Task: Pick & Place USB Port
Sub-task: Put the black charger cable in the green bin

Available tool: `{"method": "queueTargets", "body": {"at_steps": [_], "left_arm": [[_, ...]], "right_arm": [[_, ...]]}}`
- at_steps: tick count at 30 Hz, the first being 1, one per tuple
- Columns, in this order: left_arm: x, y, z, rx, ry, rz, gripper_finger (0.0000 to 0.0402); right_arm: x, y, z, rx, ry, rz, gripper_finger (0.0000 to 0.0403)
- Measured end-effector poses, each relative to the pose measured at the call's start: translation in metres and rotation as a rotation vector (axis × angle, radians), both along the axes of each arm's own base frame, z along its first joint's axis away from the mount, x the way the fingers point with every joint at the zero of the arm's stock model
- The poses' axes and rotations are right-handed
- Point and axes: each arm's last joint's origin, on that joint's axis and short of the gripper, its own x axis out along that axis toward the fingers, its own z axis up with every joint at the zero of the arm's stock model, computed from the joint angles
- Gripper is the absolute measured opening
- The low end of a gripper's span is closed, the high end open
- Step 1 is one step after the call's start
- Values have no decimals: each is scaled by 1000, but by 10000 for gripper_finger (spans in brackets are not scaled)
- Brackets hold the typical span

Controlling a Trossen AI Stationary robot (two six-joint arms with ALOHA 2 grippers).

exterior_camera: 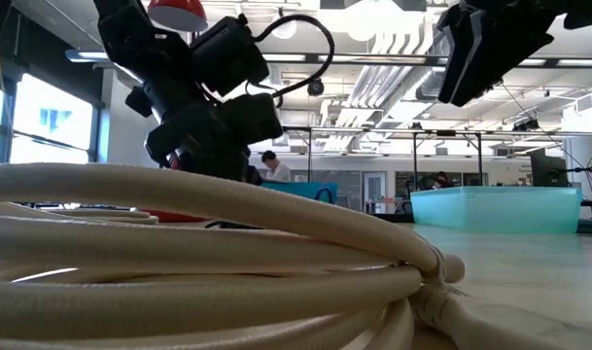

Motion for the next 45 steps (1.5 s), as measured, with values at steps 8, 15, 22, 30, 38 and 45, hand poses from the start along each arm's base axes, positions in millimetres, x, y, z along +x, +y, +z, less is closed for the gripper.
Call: {"method": "queueTargets", "body": {"at_steps": [8,15,22,30,38,45], "left_arm": [[22,-4,48,29,-163,-126,12],[42,3,92,199,-159,-211,16],[54,45,131,343,-222,-213,16],[63,123,188,522,-403,-157,16],[115,173,204,495,-521,-216,16],[162,208,190,450,-544,-259,16]], "right_arm": [[-4,4,3,-41,-35,4,192],[-39,-3,37,-20,-145,-81,138],[-86,-15,81,167,-284,-37,80],[-125,-35,114,307,-479,-19,55],[-130,-38,111,267,-507,0,52],[-127,-37,113,229,-551,-4,47]]}}
